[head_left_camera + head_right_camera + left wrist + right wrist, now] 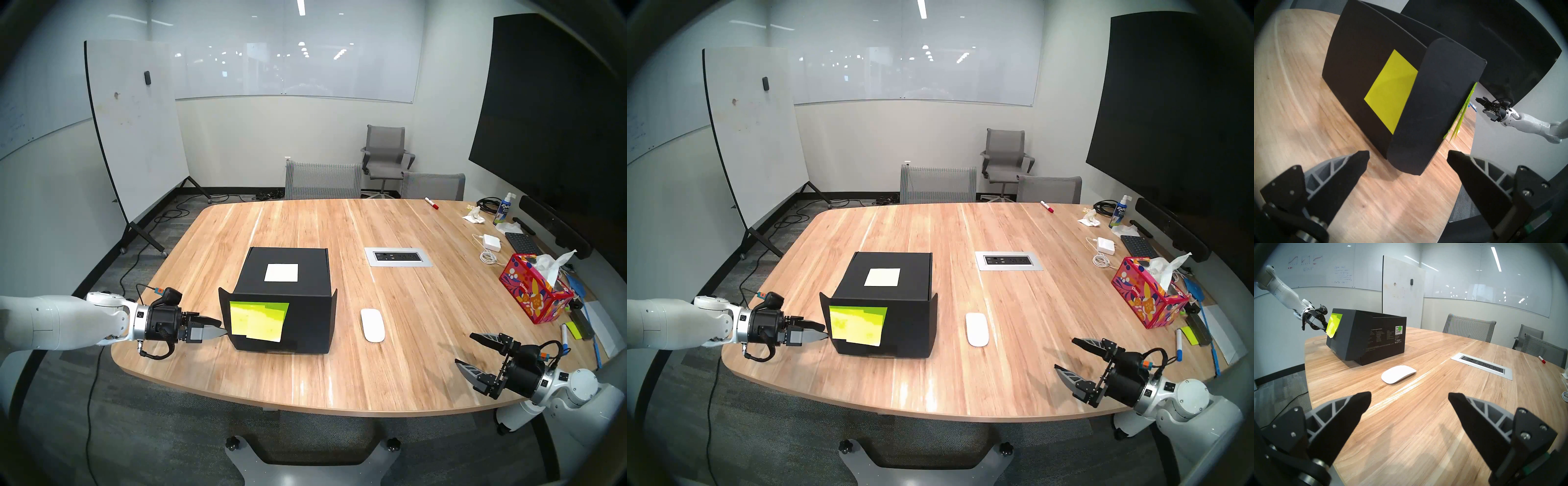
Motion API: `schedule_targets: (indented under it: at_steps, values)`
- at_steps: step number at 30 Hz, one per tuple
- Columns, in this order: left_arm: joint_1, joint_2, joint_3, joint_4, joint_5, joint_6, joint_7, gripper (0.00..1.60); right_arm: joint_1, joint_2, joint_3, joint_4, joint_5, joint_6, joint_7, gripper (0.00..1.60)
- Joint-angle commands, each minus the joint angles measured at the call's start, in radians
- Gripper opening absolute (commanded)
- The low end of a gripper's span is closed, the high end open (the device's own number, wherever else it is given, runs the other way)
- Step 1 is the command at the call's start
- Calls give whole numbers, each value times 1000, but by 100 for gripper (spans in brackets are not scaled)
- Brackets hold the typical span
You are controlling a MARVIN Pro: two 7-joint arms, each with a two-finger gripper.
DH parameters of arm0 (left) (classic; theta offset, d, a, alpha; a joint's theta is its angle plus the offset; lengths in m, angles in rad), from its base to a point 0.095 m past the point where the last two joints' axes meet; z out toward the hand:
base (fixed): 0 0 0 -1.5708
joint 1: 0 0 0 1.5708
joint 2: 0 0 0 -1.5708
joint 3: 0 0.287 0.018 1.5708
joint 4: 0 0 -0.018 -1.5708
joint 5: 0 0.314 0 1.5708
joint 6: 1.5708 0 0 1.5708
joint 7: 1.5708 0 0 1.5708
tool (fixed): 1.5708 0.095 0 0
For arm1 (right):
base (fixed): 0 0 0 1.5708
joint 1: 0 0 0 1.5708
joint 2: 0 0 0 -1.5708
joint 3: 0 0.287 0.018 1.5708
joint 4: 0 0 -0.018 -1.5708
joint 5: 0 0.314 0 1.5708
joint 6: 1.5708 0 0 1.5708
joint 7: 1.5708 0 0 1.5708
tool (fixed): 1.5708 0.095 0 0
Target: Open the box and place the mouse inside
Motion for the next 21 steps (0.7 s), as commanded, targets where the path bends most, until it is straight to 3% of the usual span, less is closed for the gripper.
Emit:
schedule_targets:
  at_steps: [1,10,21]
  values:
    - [-8,-14,-13,-9,-11,-4,9,160,0,0,4,-3,2,0,0,160]
    - [-11,-6,-6,-21,-5,12,7,160,0,0,4,-3,2,0,0,160]
    - [-38,21,-1,-30,9,85,-35,160,0,0,4,-3,2,0,0,160]
